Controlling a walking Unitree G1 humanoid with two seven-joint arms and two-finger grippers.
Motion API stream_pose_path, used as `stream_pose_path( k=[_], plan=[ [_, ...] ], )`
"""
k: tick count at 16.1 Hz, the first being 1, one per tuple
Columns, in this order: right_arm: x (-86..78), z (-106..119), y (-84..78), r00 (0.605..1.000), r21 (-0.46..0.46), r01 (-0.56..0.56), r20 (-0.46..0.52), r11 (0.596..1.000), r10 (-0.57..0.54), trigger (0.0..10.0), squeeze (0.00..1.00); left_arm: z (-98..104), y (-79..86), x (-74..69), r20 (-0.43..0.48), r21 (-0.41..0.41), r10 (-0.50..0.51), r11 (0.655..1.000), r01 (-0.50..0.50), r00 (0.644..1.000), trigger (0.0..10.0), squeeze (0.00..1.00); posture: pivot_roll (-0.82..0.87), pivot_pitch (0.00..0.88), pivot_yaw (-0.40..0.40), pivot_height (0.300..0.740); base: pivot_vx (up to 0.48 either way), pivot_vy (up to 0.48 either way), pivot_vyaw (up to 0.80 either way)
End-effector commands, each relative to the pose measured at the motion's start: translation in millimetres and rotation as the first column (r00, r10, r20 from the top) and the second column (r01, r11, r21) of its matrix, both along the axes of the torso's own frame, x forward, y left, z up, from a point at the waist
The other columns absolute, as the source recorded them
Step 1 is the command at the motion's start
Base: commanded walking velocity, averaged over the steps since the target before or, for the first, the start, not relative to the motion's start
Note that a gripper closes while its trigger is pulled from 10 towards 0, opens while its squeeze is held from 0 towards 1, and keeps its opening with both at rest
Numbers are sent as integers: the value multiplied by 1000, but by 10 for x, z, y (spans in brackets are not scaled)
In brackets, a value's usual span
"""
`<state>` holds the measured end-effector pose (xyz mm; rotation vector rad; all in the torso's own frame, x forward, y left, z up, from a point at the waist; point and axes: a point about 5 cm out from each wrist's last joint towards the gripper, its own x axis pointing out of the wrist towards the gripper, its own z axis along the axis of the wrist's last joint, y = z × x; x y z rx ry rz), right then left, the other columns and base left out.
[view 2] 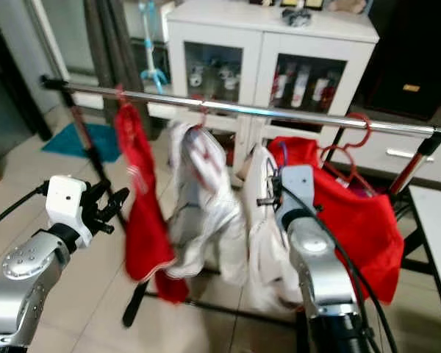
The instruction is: Hang hanger
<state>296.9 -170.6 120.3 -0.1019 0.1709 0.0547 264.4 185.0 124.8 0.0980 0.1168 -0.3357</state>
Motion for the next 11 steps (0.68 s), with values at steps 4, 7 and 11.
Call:
stream_pose_path(
  k=[4, 7, 11],
  plan=[
    [188, 384, -97, 982, 72, -28, 189, 997, 14, 10000, 0, 143, -81, -64, 41, -10, -183, 983, 184, 982, 10000, 0, 65, 0, -4, 740, 0, 0, 0],
    [301, 434, -98, 977, 72, -41, 214, 997, 25, 10000, 0, 181, -94, -104, 39, 5, -261, 965, 261, 965, 10000, 0, 73, 0, -9, 740, 0, 0, 0],
    [241, 351, -46, 978, 69, -55, 202, 996, 40, 10000, 0, 170, -89, -101, 33, 19, -267, 964, 266, 963, 10000, 0, 77, 0, -16, 740, 0, 0, 0]
  ],
)
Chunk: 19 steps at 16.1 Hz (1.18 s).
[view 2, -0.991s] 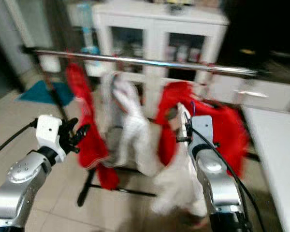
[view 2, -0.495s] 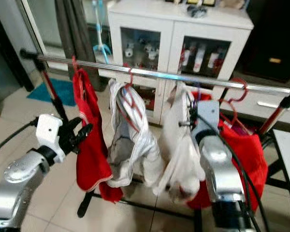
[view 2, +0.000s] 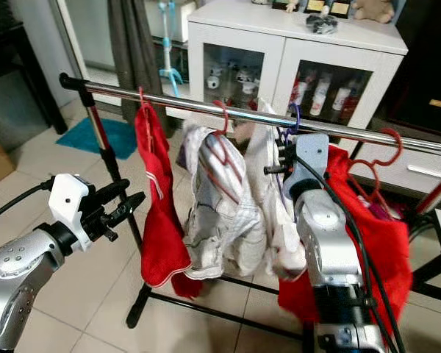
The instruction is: Hang hanger
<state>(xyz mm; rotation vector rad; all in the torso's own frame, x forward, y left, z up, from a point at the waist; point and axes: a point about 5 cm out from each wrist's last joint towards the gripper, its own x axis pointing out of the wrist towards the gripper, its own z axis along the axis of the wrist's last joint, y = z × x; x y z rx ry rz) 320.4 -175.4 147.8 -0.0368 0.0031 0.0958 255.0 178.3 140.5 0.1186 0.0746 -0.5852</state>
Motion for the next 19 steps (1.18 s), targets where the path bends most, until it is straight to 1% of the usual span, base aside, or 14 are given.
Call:
stream_pose_path(
  k=[1, 3, 5, 6, 7, 8, 9, 10, 11, 12, 13, 14, 16, 19],
  plan=[
    [-33, 30, 10, 999, 1, -7, 31, 1000, 7, 10000, 0, 8, -30, -8, 5, 13, -23, 1000, 23, 1000, 10000, 0, 74, 0, -15, 740, 0, 0, 0],
    [24, 60, 15, 1000, -9, -5, 18, 1000, 5, 10000, 0, 1, -73, -19, -8, 20, -72, 997, 72, 997, 10000, 0, 64, 0, -9, 740, 0, 0, 0],
    [222, 110, 19, 999, -45, -17, -42, 999, 15, 10000, 0, 27, -118, -36, -9, 19, -147, 989, 147, 989, 10000, 0, 58, 0, -8, 740, 0, 0, 0],
    [261, -43, 40, 983, -130, -63, -179, 990, 40, 10000, 0, 24, -133, -58, -18, 24, -181, 983, 181, 983, 10000, 0, 60, 0, -10, 740, 0, 0, 0],
    [260, -96, 40, 974, -154, -75, -221, 985, 40, 10000, 0, 21, -135, -66, -22, 26, -189, 982, 189, 982, 10000, 0, 63, 0, -14, 740, 0, 0, 0],
    [231, -241, 11, 948, -169, -78, -317, 982, 21, 10000, 0, 5, -134, -85, -31, 26, -193, 981, 194, 981, 10000, 0, 69, 0, -19, 740, 0, 0, 0],
    [213, -257, -37, 952, -145, -41, -307, 989, -6, 10000, 678, -41, -117, -83, -54, 25, -157, 987, 158, 986, 10000, 0, 68, 0, -20, 740, 0, 0, 0],
    [200, -131, -83, 981, -115, -13, -191, 993, -9, 10000, 1000, -70, -100, -45, -49, 15, -92, 996, 93, 995, 10000, 0, 65, 0, -19, 740, 0, 0, 0],
    [136, 4, -73, 994, -56, -69, -83, 996, 64, 10000, 1000, -43, -100, 12, -13, -15, -25, 1000, 25, 1000, 10000, 0, 59, 0, -16, 740, 0, 0, 0],
    [88, 60, -61, 993, -8, -106, -46, 994, 105, 10000, 1000, -23, -104, 39, 6, -26, 5, 1000, -5, 1000, 10000, 0, 57, 0, -14, 740, 0, 0, 0],
    [-63, 182, -77, 987, 53, -153, 48, 987, 151, 10000, 1000, -3, -118, 96, 16, -44, 57, 997, -56, 998, 10000, 0, 52, 0, -12, 740, 0, -266, 0],
    [-130, 229, -89, 983, 23, -158, 97, 987, 155, 10000, 1000, -5, -135, 104, 16, -46, 64, 997, -63, 998, 10000, 0, 52, 0, -12, 740, 0, -322, 0],
    [-309, 194, -53, 974, 35, -215, 78, 976, 212, 10000, 1000, -25, -163, 104, 14, -42, 67, 997, -66, 998, 10000, 0, 44, 0, -6, 740, 0, -339, 0],
    [-362, 199, -18, 967, 32, -241, 90, 970, 237, 10000, 1000, -21, -165, 113, 17, -37, 68, 997, -68, 998, 10000, 0, 41, 0, -4, 740, 0, -340, 0]
  ],
)
